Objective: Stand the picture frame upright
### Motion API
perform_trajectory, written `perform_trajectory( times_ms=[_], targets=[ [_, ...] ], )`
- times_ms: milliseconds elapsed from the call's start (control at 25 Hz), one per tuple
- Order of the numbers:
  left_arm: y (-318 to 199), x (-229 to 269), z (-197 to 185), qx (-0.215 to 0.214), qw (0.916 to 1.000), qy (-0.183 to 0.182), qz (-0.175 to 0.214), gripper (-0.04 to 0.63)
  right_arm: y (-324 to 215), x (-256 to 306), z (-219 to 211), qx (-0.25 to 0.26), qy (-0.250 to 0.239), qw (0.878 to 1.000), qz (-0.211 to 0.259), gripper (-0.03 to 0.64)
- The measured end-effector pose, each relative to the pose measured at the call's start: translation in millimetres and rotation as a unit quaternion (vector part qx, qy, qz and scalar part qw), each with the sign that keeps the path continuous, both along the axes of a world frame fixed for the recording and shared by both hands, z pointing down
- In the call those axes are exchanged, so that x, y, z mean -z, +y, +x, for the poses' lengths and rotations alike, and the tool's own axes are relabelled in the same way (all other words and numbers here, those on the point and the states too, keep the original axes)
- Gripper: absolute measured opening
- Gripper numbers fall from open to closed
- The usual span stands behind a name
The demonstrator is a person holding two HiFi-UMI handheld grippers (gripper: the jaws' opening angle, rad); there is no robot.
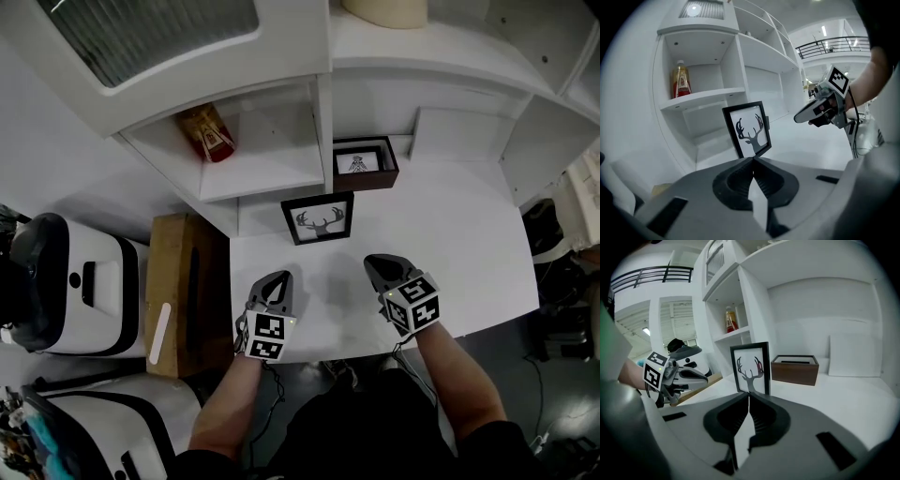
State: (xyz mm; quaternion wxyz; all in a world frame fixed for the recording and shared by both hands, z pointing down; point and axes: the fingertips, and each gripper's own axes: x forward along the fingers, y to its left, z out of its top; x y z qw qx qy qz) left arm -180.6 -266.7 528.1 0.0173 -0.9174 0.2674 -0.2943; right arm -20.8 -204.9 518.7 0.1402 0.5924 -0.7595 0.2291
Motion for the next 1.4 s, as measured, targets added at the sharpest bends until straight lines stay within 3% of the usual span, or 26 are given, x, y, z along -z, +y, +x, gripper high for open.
perform_trajectory(
  times_ms=[160, 560, 1400],
  targets=[
    [13, 11, -4, 0.035, 0.9985, 0.031, -0.03, 0.006, 14, 11, 3, -0.003, -0.008, 1.0, 0.006, 0.008],
    [64, 37, -1, 0.096, 0.9905, 0.077, -0.061, 0.006, 61, 35, 7, 0.015, -0.016, 1.0, 0.023, 0.006],
    [238, 69, 20, 0.117, 0.9864, 0.096, -0.064, 0.006, 210, 70, 19, 0.043, -0.029, 0.997, 0.051, 0.005]
  ],
)
